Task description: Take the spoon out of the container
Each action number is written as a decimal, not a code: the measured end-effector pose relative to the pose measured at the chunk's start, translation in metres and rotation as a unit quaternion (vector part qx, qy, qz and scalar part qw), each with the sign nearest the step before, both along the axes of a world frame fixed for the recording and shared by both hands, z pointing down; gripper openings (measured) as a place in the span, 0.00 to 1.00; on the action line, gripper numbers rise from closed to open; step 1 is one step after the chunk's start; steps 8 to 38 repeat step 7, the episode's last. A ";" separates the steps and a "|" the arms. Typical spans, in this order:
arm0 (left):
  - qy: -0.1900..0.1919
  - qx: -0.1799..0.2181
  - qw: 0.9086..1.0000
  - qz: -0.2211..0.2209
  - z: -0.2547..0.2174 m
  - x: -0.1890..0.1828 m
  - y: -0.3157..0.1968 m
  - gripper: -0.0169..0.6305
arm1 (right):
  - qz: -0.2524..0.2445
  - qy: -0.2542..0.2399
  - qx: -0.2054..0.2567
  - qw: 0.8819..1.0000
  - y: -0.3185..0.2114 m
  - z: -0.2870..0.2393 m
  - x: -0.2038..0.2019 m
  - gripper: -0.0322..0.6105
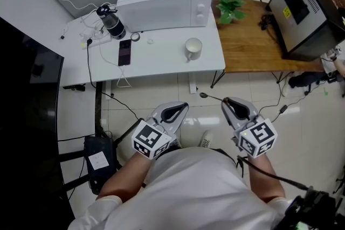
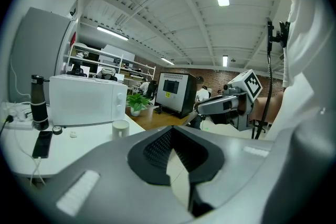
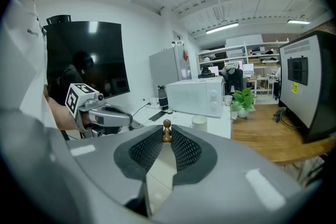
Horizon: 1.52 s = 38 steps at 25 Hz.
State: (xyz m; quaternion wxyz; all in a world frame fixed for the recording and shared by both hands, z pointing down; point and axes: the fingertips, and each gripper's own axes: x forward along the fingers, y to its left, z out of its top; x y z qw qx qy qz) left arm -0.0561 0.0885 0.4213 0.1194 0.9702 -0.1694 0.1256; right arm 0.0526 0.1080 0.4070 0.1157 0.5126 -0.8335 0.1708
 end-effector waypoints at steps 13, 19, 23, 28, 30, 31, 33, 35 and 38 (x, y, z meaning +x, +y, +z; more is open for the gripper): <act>0.000 0.001 1.000 0.001 -0.001 0.001 -0.003 0.03 | -0.002 -0.001 0.002 1.000 -0.002 0.000 -0.001 0.14; 0.000 0.001 1.000 0.001 -0.001 0.001 -0.003 0.03 | -0.002 -0.001 0.002 1.000 -0.002 0.000 -0.001 0.14; 0.000 0.001 1.000 0.001 -0.001 0.001 -0.003 0.03 | -0.002 -0.001 0.002 1.000 -0.002 0.000 -0.001 0.14; 0.000 0.001 1.000 0.001 -0.001 0.001 -0.003 0.03 | -0.002 -0.001 0.002 1.000 -0.002 0.000 -0.001 0.14; 0.000 0.001 1.000 0.001 -0.001 0.001 -0.003 0.03 | -0.002 -0.001 0.002 1.000 -0.002 0.000 -0.001 0.14; 0.000 0.001 1.000 0.001 -0.001 0.001 -0.003 0.03 | -0.002 -0.001 0.002 1.000 -0.002 0.000 -0.001 0.14; 0.000 0.001 1.000 0.001 -0.001 0.001 -0.003 0.03 | -0.002 -0.001 0.002 1.000 -0.002 0.000 -0.001 0.14; 0.000 0.001 1.000 0.001 -0.001 0.001 -0.003 0.03 | -0.002 -0.001 0.002 1.000 -0.002 0.000 -0.001 0.14; 0.000 0.001 1.000 0.001 -0.001 0.001 -0.003 0.03 | -0.002 -0.001 0.002 1.000 -0.002 0.000 -0.001 0.14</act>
